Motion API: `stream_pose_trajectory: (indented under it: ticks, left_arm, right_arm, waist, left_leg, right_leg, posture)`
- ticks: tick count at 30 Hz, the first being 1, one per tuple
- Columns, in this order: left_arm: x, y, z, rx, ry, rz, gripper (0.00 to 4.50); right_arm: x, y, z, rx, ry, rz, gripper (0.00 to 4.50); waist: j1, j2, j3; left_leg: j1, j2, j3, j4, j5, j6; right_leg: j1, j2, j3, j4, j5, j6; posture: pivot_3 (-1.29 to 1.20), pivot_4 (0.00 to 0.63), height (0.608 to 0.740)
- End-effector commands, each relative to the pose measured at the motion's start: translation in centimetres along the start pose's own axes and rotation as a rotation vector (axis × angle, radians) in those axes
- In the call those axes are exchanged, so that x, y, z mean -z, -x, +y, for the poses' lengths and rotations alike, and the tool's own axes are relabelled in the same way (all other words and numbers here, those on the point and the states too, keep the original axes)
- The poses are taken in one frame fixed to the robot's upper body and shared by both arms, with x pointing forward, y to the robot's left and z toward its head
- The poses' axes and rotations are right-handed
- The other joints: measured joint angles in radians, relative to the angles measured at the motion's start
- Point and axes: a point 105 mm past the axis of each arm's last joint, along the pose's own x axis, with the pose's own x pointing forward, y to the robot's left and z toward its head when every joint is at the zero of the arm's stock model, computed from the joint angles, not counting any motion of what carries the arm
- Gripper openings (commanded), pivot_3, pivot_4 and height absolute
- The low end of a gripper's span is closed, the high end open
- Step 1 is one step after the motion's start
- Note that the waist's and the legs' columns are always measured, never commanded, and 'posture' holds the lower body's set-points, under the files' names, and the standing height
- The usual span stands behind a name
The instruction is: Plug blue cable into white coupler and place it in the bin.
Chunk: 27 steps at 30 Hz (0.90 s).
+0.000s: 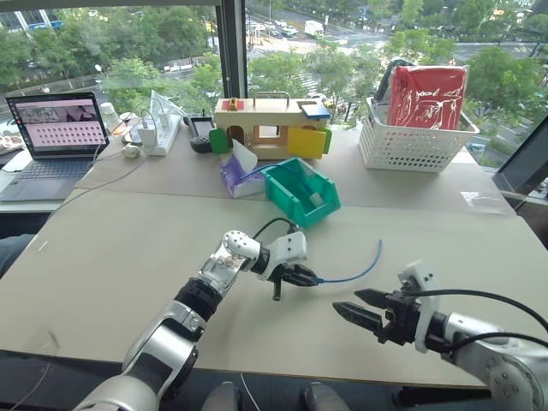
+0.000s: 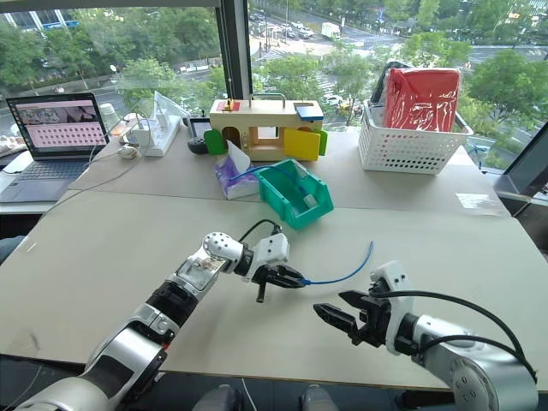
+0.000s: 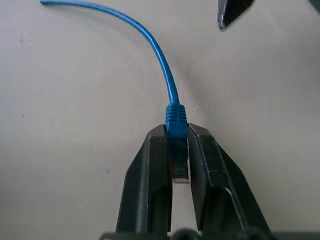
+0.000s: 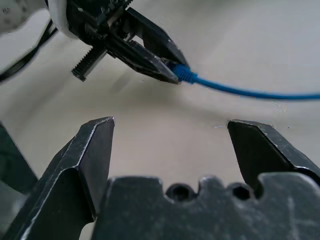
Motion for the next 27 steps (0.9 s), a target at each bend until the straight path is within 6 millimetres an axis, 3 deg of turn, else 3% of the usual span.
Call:
stream_pose_trajectory:
  ticks: [1, 6, 9, 20, 27]
  left_arm:
    - [-3.2, -0.2, -1.3, -0.006, -0.006, -0.136, 0.07]
    - [-3.4, 0.0, -2.9, -0.033, 0.066, -0.179, 0.07]
    - [-3.3, 0.4, -2.5, -0.082, 0.106, -0.185, 0.07]
    - [-3.6, 0.2, -2.8, -0.077, 0.122, -0.197, 0.07]
    - [-3.8, 0.2, -3.0, -0.071, 0.124, -0.206, 0.07]
  right_arm:
    - [-0.7, 0.1, 1.0, -0.01, -0.268, -0.234, 4.17]
    - [-1.5, 0.2, 2.2, -0.03, -0.528, -0.397, 4.17]
    - [-2.1, 0.1, 2.3, -0.021, -0.624, -0.444, 4.17]
    - [-2.1, -0.8, 3.0, -0.015, -0.684, -0.38, 4.17]
    - [-2.1, -0.9, 2.0, 0.04, -0.648, -0.395, 4.17]
  waist:
    - [-0.001, 0.001, 0.0]
    - [-0.017, 0.003, -0.001]
    - [-0.032, 0.004, -0.002]
    - [-0.029, 0.004, -0.002]
    - [-0.029, 0.004, -0.002]
  left_leg:
    - [0.0, 0.0, 0.0, 0.0, 0.0, 0.0]
    - [0.001, 0.001, -0.001, 0.0, 0.0, 0.0]
    - [0.003, 0.001, -0.001, 0.0, 0.0, 0.0]
    - [0.002, 0.001, -0.001, 0.0, 0.001, 0.001]
    - [0.002, 0.001, -0.001, 0.0, 0.001, 0.001]
  right_leg:
    - [0.001, 0.0, 0.0, 0.0, 0.0, 0.0]
    - [0.001, 0.0, 0.0, 0.0, 0.0, 0.0]
    - [0.002, 0.0, 0.0, 0.0, -0.003, 0.004]
    - [0.002, 0.0, 0.0, 0.0, -0.004, 0.006]
    - [0.002, 0.0, 0.0, -0.001, -0.004, 0.005]
  posture:
    - [0.0, 0.15, 0.739]
    - [0.0, 0.15, 0.739]
    - [0.0, 0.15, 0.739]
    - [0.0, 0.15, 0.739]
    - [0.0, 0.15, 0.739]
